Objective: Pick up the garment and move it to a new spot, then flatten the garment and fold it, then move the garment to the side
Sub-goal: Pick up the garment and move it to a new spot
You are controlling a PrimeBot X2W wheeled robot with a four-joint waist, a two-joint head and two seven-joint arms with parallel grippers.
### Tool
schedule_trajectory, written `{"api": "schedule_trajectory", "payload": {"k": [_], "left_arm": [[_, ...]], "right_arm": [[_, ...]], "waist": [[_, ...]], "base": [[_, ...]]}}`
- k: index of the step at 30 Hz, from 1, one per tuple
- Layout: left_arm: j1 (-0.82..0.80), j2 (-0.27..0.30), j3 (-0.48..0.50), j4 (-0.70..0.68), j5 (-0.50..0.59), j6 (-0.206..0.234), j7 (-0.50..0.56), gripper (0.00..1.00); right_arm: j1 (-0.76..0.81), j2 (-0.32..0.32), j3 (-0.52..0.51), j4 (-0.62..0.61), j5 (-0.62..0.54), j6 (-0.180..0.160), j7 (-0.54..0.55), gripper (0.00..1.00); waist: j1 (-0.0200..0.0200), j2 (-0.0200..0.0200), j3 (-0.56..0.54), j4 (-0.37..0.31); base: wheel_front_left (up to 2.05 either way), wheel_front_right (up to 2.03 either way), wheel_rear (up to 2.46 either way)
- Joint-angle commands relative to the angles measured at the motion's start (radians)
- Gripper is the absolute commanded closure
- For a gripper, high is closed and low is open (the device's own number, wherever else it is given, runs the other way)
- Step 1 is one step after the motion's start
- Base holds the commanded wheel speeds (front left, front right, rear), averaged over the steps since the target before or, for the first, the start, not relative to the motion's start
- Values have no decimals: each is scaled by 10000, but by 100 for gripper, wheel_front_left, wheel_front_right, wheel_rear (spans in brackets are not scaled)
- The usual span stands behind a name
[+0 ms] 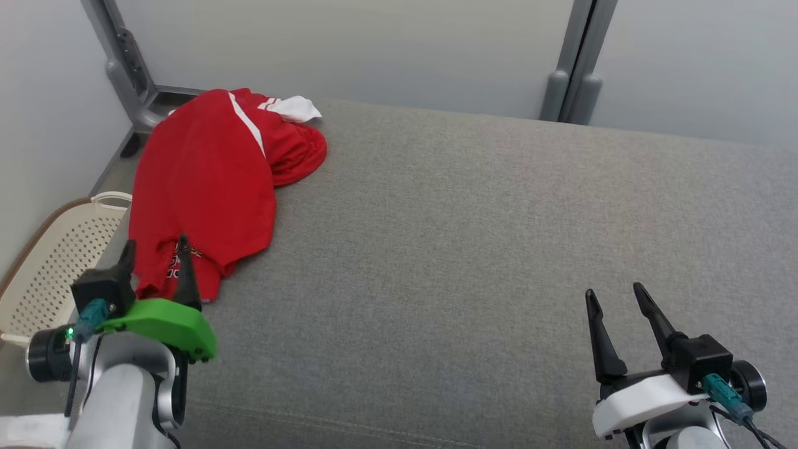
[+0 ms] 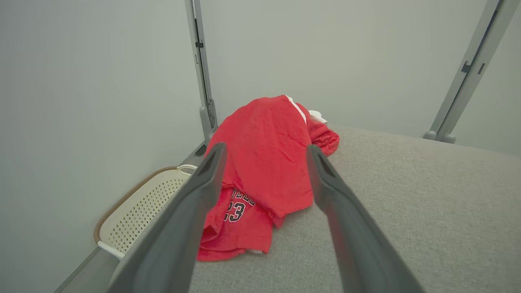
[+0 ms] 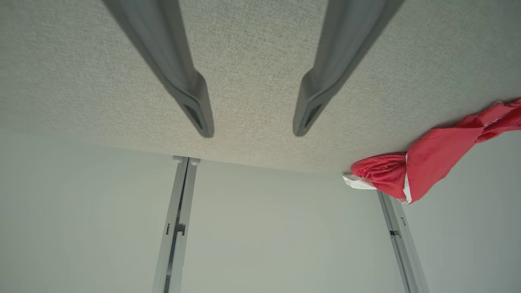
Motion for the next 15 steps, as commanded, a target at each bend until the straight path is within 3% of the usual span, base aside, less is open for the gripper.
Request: {"api": "schedule_trajectory", "payload": {"k": [1, 15], "left_arm": [[-568, 107, 79, 355, -85, -82, 17, 0], [-3506, 188, 272, 4064, -486, -408, 35, 0]], "right_arm": [[-231, -43, 18, -87, -145, 1, -45, 0], [-1069, -45, 203, -521, -678, 1, 95, 0]], "waist": [[0, 0, 604, -551], [0, 0, 2600, -1534]], "base": [[0, 0, 0], [0, 0, 0]]}}
